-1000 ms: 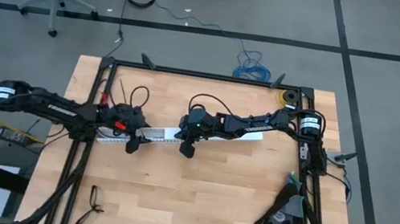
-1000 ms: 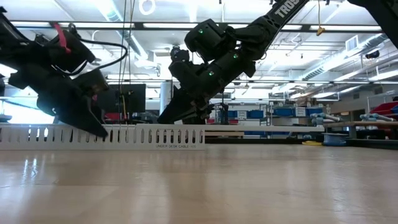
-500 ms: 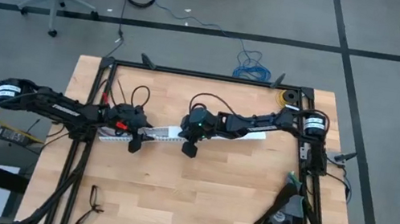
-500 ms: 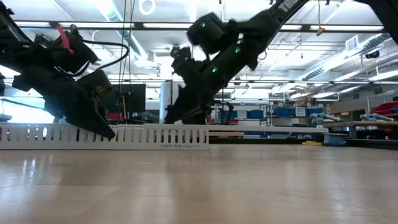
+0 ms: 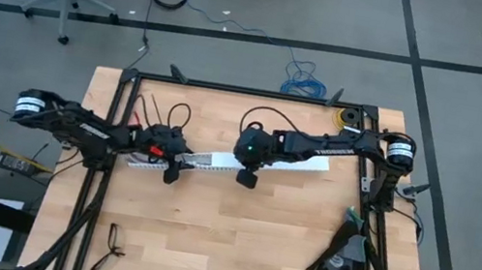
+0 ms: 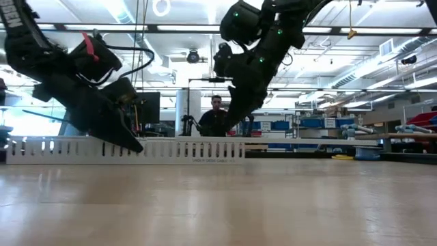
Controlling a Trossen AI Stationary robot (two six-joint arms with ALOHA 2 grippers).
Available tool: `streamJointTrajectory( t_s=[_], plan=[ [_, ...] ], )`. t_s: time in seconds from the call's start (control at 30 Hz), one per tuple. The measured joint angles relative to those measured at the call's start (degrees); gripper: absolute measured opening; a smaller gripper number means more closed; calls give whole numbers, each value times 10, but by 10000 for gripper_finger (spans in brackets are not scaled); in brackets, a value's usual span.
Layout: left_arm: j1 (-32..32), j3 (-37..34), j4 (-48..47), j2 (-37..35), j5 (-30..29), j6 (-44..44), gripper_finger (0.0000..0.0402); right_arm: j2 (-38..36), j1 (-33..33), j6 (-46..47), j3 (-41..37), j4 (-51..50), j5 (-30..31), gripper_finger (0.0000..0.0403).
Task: Ziptie cables
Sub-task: Close the white cable duct with the white cable duct cover
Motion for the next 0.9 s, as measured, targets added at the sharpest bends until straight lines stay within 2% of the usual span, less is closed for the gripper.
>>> streamJointTrajectory(
  t_s=[0.17, 0.27, 0.4, 0.5, 0.63, 0.73, 0.9],
  plan=[
    [0, 37, 27, 63, 7, 5, 221, -1, 1, 15, -26, 19, 5, 0],
    [0, 59, 36, 92, 15, 16, 221, 0, -2, 17, -53, 90, 3, 0],
    [0, 86, 40, 118, 16, 32, 221, 0, -7, 18, -89, 212, -29, 0],
    [0, 109, 36, 135, 15, 33, 221, 0, -10, 21, -96, 240, -27, 0],
    [1, 130, 39, 158, 16, 41, 221, -7, -6, -13, -98, 243, 22, 0],
    [1, 138, 46, 174, 18, 41, 221, -45, 3, -24, -96, 222, 49, 0],
    [1, 138, 49, 178, 22, 38, 221, -84, 4, 26, -97, 51, 66, 0]
  ],
)
